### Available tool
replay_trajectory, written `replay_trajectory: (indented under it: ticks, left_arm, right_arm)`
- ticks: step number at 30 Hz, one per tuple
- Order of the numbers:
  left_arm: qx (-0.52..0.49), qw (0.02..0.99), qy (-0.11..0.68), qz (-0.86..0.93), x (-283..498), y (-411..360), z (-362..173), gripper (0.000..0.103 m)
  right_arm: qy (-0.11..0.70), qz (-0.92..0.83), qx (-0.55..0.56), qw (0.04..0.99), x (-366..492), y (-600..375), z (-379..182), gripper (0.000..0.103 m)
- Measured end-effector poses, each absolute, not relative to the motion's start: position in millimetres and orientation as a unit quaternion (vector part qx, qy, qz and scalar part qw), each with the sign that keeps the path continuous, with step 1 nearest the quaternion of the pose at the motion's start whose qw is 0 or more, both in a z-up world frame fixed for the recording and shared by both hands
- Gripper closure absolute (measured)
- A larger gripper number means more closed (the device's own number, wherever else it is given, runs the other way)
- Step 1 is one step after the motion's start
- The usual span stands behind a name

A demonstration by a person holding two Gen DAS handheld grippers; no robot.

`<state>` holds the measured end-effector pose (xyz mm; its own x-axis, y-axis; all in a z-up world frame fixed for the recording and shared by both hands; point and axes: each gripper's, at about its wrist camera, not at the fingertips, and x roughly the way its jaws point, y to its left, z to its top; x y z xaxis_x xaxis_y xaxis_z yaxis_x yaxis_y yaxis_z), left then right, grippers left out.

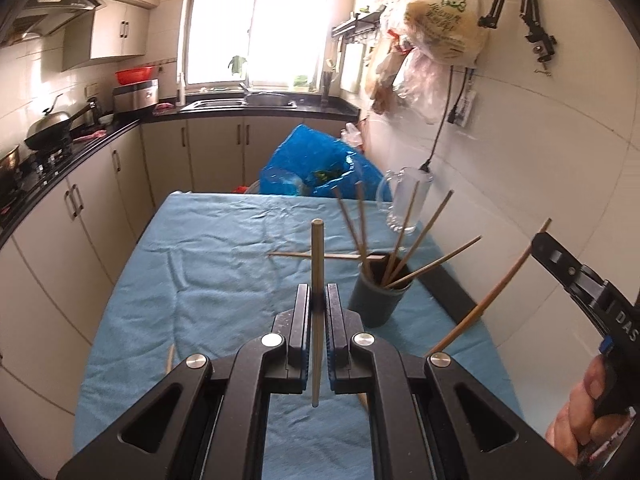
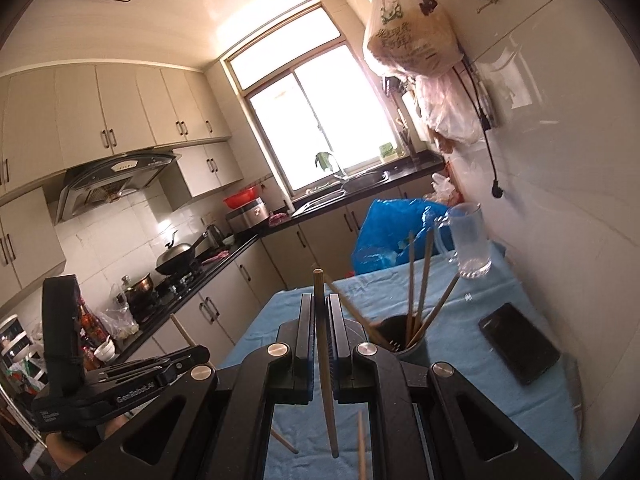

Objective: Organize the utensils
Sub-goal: 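Lift both chopsticks upright and carry them above the black cup, then open the right gripper into the cup while the left gripper releases its chopstick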

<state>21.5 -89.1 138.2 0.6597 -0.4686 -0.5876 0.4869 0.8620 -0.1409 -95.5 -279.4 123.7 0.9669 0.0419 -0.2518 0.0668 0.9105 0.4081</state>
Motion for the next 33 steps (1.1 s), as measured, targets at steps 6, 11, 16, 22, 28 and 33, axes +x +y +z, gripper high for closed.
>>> replay_trajectory:
  ticks: [6,11,16,22,28,33]
  left_arm:
    - [0.008,0.903,0.315,-0.292,36.0,-118.1,159.1,0.097]
    - [0.003,0.901,0.302,-0.311,49.9,-143.6,180.5,0.097]
    - [0.003,0.903,0.286,-0.32,67.6,-171.1,202.3,0.097]
    - [-0.003,0.902,0.289,-0.32,95.6,-197.4,206.9,0.097]
    - [-0.001,0.899,0.309,-0.31,125.9,-216.7,186.3,0.097]
    - [0.001,0.891,0.332,-0.309,141.5,-224.5,164.3,0.097]
  right_arm:
    - [0.117,-0.029,0.203,0.972,-85.1,-298.1,146.2,0.097]
    - [0.108,-0.05,0.191,0.974,-67.9,-308.0,165.1,0.097]
    - [0.107,-0.08,0.176,0.975,-40.9,-321.3,180.2,0.097]
    - [0.116,-0.102,0.164,0.974,-6.7,-332.6,185.1,0.097]
    - [0.136,-0.112,0.158,0.972,22.4,-342.9,175.5,0.097]
    - [0.158,-0.11,0.161,0.968,35.8,-348.4,160.4,0.096]
